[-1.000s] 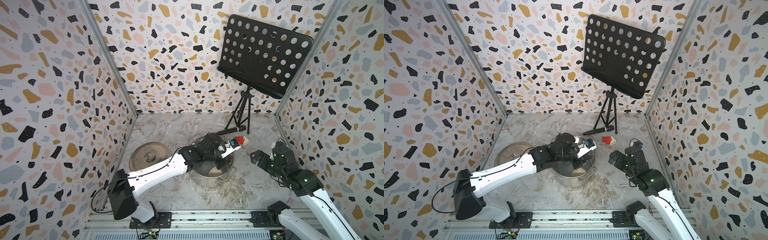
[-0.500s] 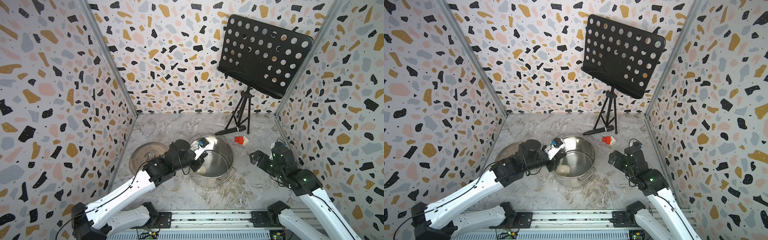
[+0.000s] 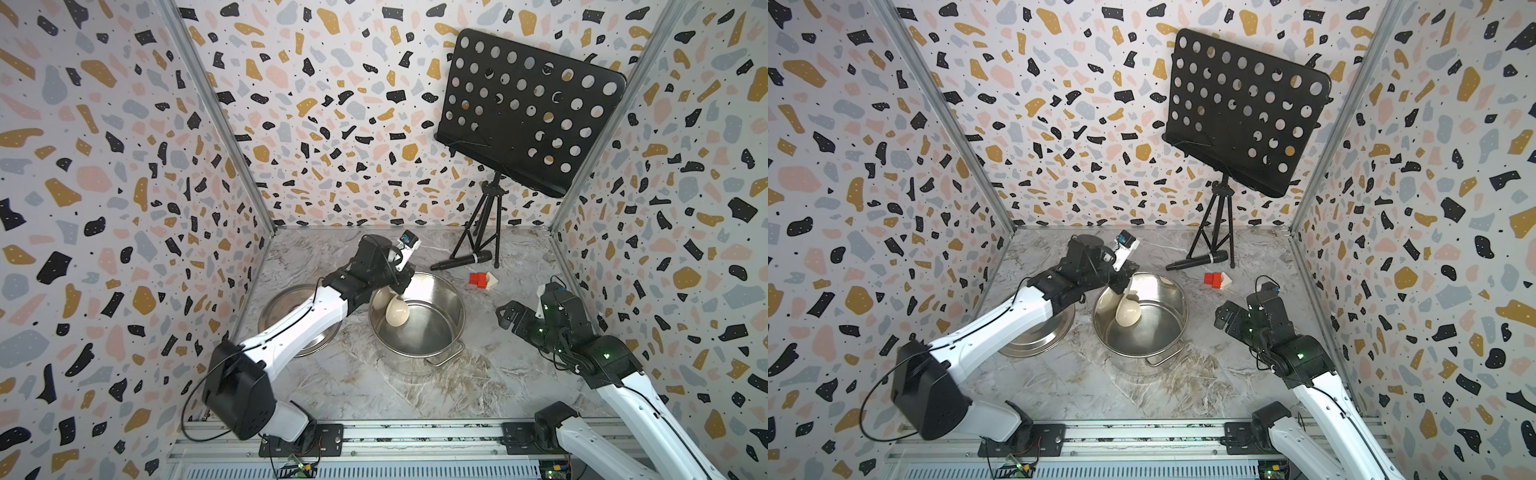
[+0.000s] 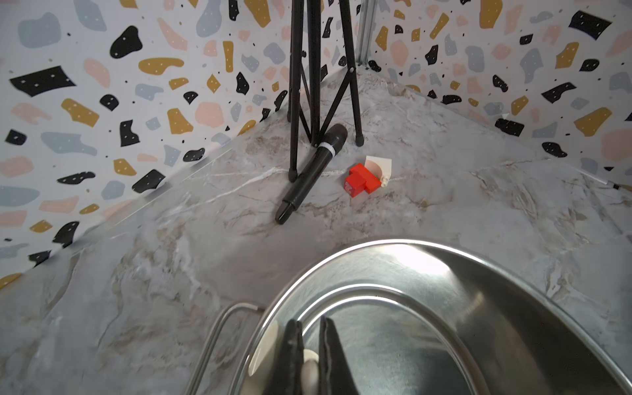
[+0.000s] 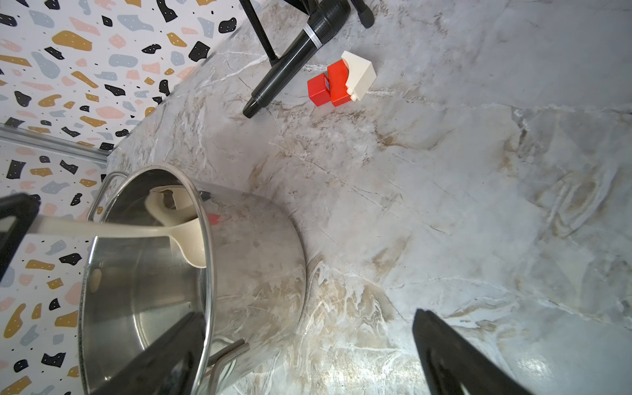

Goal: Stir the soup with a spoon
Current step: Stir the soup in the pan with a stick.

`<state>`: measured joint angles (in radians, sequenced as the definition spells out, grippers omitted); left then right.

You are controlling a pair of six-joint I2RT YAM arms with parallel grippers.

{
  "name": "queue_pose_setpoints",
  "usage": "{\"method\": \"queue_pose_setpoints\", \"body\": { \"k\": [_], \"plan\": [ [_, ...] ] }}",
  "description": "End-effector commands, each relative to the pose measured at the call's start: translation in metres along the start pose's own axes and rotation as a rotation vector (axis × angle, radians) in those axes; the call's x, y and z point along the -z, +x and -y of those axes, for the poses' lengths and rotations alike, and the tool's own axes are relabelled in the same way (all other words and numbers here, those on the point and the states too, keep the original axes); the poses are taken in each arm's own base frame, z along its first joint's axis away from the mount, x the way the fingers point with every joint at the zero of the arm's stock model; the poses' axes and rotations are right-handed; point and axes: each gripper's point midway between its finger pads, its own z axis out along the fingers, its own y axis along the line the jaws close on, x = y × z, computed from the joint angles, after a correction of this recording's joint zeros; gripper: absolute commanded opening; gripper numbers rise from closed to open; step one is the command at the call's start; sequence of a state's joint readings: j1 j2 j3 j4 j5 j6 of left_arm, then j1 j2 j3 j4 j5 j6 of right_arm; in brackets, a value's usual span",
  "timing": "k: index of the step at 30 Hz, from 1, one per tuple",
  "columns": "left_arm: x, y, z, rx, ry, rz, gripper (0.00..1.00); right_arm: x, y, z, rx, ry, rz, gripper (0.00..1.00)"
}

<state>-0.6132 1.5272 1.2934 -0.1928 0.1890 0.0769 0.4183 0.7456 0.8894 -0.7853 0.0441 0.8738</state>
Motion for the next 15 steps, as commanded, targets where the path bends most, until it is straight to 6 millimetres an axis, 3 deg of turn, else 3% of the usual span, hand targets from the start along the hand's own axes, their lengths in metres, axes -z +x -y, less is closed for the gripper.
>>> {"method": "queue_pose_setpoints", "body": {
  "k": [1, 5, 7, 10, 15],
  "plan": [
    [-0.016, -0.039, 0.027, -0.022, 0.104, 0.087, 0.00, 0.014, -0.010, -0.008, 0.004, -0.032, 0.037, 1.00],
    [-0.046, -0.037, 0.068, -0.069, 0.202, 0.038, 0.00, 0.017, -0.010, -0.006, 0.001, -0.032, 0.045, 1.00],
    [-0.052, -0.039, 0.089, -0.093, 0.240, 0.037, 0.00, 0.019, -0.009, -0.005, 0.000, -0.029, 0.046, 1.00],
    [-0.053, -0.040, 0.122, -0.131, 0.297, 0.039, 0.00, 0.019, -0.009, -0.003, -0.003, -0.024, 0.051, 1.00],
    [-0.038, -0.022, 0.173, -0.198, 0.393, -0.008, 0.00, 0.016, -0.006, 0.001, -0.011, -0.015, 0.043, 1.00]
  ]
}}
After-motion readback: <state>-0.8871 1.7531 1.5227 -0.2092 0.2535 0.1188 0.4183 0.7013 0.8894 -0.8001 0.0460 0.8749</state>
